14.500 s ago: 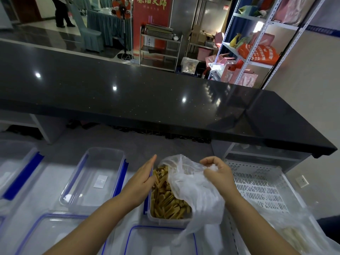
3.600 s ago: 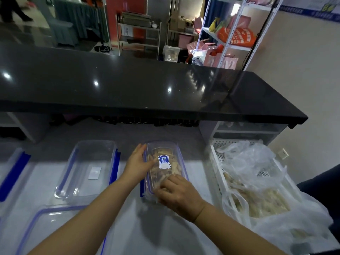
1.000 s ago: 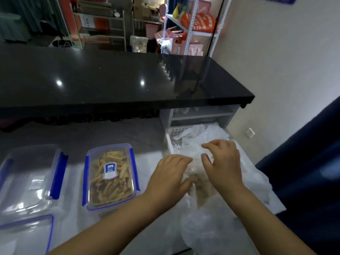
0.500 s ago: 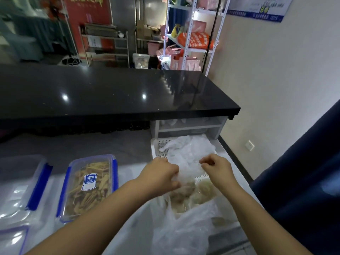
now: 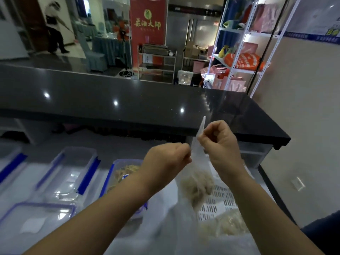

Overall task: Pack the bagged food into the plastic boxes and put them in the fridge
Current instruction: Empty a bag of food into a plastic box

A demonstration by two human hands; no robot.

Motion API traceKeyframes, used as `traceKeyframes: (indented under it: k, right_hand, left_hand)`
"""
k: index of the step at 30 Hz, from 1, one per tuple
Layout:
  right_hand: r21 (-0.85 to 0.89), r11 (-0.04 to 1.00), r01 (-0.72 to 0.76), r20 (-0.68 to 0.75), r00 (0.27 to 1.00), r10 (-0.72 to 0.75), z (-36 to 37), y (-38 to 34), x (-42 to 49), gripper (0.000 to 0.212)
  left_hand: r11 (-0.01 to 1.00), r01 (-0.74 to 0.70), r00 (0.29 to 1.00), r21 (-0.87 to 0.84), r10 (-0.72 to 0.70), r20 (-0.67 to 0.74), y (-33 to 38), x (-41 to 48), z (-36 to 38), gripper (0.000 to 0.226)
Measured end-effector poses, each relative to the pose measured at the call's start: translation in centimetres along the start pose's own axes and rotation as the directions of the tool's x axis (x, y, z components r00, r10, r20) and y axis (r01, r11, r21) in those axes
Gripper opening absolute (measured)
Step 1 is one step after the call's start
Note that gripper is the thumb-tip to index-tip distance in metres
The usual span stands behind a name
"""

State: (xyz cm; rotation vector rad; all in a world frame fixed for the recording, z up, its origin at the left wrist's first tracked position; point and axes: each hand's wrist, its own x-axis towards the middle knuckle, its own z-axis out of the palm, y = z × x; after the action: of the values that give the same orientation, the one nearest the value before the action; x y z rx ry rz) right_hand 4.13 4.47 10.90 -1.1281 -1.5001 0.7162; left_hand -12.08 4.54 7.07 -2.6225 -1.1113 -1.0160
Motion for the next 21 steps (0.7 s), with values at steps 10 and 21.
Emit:
traceKeyframes:
  k: [10,21]
  right_hand:
    - [0.161,0.983,0.084,0.264,0.956,-0.125,11.2,-3.7,1.8,0.032]
    - [0.116,0.991,-0.069,0.085,0.995,0.059,29.5,-2.2,-1.7,0.009]
  left_hand:
    - [0.817,0.459,0.852,-0.348,-0.516,-0.089,-6.5,-4.7,-6.8,0.029]
    - [0.759,0.570,0.781,-0.315,-0.619,-0.077,-18.5,-12.7,-15.1,0.016]
